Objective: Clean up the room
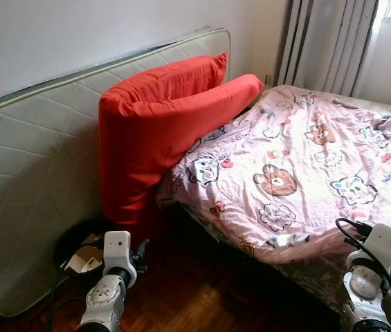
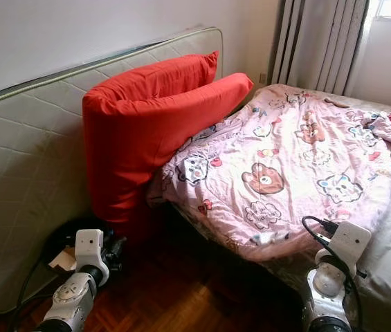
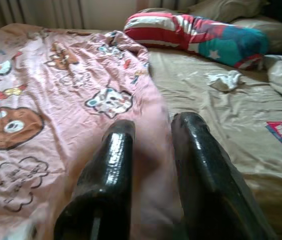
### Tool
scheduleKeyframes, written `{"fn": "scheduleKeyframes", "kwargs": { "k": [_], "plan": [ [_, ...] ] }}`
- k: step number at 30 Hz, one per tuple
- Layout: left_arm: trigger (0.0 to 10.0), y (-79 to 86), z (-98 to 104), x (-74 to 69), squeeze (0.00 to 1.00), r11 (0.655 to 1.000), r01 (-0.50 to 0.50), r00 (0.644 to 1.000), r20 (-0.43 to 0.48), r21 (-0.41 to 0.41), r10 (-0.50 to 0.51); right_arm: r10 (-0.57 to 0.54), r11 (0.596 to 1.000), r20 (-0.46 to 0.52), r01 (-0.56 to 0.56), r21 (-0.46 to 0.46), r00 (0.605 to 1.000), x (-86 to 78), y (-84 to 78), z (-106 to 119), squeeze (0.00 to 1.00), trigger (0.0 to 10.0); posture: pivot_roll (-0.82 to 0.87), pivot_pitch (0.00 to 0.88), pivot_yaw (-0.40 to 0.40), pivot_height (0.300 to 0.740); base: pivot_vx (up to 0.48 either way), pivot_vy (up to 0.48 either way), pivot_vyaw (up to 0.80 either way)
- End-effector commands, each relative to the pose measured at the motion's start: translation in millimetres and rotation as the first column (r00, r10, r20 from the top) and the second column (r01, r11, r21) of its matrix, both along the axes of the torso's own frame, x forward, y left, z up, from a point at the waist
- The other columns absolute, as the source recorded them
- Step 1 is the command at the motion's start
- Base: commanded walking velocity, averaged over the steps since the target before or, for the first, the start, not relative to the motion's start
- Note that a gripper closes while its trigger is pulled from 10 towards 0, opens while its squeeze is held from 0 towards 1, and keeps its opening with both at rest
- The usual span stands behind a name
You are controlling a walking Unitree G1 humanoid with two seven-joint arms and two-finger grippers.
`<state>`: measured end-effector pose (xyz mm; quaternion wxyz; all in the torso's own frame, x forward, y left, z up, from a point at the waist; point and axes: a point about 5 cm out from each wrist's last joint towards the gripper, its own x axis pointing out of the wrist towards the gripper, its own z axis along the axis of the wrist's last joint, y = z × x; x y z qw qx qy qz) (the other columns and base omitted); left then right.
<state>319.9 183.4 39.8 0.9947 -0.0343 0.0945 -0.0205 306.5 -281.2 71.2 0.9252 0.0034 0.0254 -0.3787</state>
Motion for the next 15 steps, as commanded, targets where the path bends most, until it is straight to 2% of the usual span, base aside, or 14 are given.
{"fn": "scheduleKeyframes", "kwargs": {
  "k": [1,3,4,9,10,11,13,15],
  "plan": [
    [10.0,0.5,-2,-0.2,0.0,1.0,0.007,1.0,-0.019,0.009,-0.007,-0.043,0.999,-0.012,0.043,-0.008,0.999,-2.5,-5.9,1,1.0,10.0,-0.06,0.042,0.054,0.74,0.0,0.0,0.0],
    [10.0,0.5,-2,-0.3,0.0,1.0,0.007,1.0,-0.019,0.008,-0.007,-0.06,0.998,-0.032,0.06,-0.004,0.998,-4.5,-8.3,-2,0.96,10.0,-0.06,0.042,0.054,0.74,0.0,0.0,0.0],
    [10.0,0.4,-2,-0.3,0.0,1.0,0.008,1.0,-0.02,0.007,-0.008,-0.063,0.998,-0.043,0.064,0.021,0.997,-5.7,-8.9,-5,0.0,10.0,-0.06,0.042,0.054,0.74,0.0,0.0,0.0],
    [10.0,0.3,-2,-0.4,0.0,1.0,0.008,1.0,-0.021,0.006,-0.008,-0.048,0.995,-0.085,0.055,0.081,0.995,-9.5,-8.0,-15,0.0,10.0,-0.07,0.041,0.053,0.74,0.0,0.0,0.0],
    [10.0,0.3,-3,-1.1,0.0,1.0,0.008,1.0,-0.025,0.005,-0.007,0.053,0.991,-0.16,-0.033,0.126,0.986,-10.2,1.2,-29,0.0,10.0,-0.07,0.038,0.052,0.74,0.0,0.0,0.0],
    [10.0,0.3,-3,-1.1,0.0,1.0,0.008,1.0,-0.025,0.005,-0.007,0.053,0.991,-0.16,-0.033,0.126,0.986,-10.2,1.2,-29,0.0,10.0,-0.07,0.038,0.052,0.74,0.0,0.0,0.0],
    [10.0,-0.4,-6,-2.8,0.0,1.0,0.009,0.999,-0.037,0.005,-0.009,0.112,0.984,-0.221,-0.078,0.157,0.969,-15.8,7.7,-42,0.0,10.0,-0.07,0.036,0.049,0.74,0.0,0.0,0.0],
    [10.0,-0.4,-13,-7.4,0.0,1.0,0.007,0.997,-0.076,-0.001,-0.007,0.187,0.968,-0.311,-0.121,0.218,0.932,-31.1,15.7,-65,0.0,10.0,-0.06,0.032,0.049,0.74,0.0,0.0,0.0]
  ]
}}
